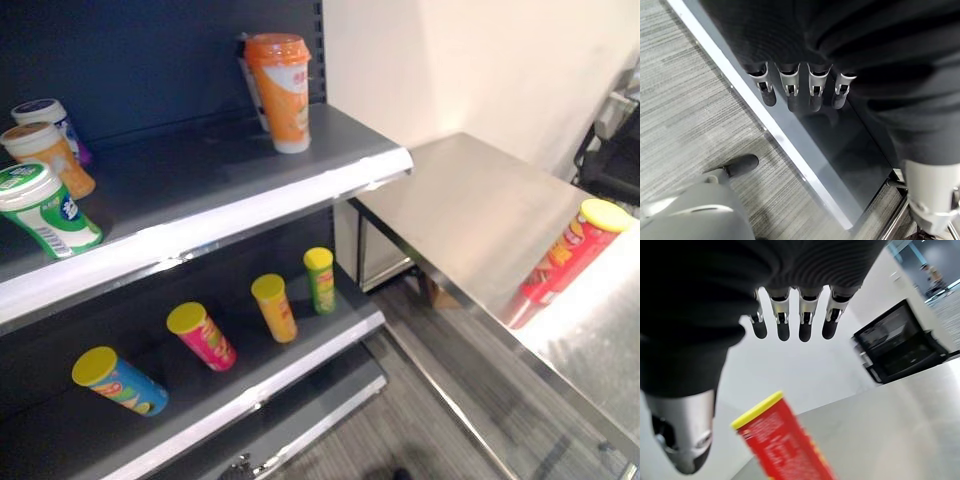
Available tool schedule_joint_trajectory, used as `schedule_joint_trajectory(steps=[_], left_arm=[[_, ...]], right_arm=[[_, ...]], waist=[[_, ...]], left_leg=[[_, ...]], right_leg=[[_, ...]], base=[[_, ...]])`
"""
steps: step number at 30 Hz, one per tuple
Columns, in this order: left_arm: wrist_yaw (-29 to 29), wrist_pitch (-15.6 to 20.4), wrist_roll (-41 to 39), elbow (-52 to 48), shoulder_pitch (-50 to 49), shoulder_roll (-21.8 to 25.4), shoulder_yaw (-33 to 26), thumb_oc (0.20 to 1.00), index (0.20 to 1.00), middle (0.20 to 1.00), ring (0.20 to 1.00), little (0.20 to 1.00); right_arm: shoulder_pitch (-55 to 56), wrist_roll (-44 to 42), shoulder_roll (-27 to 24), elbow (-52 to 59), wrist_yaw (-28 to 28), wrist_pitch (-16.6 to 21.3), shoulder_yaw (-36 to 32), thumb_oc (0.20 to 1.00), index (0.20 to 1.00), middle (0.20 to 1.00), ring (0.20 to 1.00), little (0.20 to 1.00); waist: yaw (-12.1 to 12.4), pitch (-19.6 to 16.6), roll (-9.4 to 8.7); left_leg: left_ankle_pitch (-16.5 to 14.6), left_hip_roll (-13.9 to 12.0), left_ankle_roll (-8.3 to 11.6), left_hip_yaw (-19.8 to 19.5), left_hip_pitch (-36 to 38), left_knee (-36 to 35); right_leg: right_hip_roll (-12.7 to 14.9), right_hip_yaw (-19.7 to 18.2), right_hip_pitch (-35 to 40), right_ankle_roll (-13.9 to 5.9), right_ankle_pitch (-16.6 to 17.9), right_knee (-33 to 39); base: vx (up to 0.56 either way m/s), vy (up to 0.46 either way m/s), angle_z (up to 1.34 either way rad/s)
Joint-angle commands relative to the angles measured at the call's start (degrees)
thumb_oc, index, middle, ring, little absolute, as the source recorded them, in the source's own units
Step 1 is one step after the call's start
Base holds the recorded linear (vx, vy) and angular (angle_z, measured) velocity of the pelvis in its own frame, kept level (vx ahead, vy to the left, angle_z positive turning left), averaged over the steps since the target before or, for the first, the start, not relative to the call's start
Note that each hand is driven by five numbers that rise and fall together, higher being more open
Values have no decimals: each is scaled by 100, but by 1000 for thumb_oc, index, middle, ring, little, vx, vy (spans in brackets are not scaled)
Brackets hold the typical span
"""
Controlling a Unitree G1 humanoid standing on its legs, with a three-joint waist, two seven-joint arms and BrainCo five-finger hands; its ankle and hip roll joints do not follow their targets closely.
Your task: Put the goods on the table back onto the shelves and tidy them up.
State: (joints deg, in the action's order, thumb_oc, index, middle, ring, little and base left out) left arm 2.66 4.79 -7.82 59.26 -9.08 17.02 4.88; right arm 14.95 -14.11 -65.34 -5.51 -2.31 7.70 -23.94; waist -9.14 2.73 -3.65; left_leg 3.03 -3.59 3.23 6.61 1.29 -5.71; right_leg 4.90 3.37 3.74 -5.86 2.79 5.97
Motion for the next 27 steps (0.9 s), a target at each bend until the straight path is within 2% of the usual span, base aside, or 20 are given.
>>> schedule_joint_trajectory(steps=[1,3,13,27], left_arm=[[-11,92,-15,63,398,267,78,1000,1000,1000,1000,1000],[-30,76,22,140,400,235,136,1000,1000,1000,1000,1000],[-40,50,43,162,349,240,176,1000,1000,1000,1000,1000],[-96,36,0,319,391,255,342,1000,1000,1000,1000,1000]], right_arm=[[-611,-169,-350,-385,70,122,-84,1000,1000,1000,1000,1000],[-844,-88,-383,-608,128,99,166,1000,1000,1000,1000,1000],[-1087,-88,-457,-1101,81,24,559,1000,1000,1000,1000,1000],[-2506,14,-424,-2402,164,-102,1935,1000,1000,1000,1000,1000]], waist=[[327,177,-139],[386,165,-134],[441,179,-126],[596,179,-137]], left_leg=[[-714,-287,324,178,374,285],[-683,-314,339,137,423,247],[-635,-332,368,45,472,174],[-613,-355,375,2,535,149]], right_leg=[[77,16,-245,-175,-477,-176],[60,121,-142,-139,-542,-180],[63,266,-62,-112,-582,-204],[60,361,32,-88,-609,-205]], base=[[40,-58,23],[57,-76,18],[14,-22,10],[0,-1,1]])
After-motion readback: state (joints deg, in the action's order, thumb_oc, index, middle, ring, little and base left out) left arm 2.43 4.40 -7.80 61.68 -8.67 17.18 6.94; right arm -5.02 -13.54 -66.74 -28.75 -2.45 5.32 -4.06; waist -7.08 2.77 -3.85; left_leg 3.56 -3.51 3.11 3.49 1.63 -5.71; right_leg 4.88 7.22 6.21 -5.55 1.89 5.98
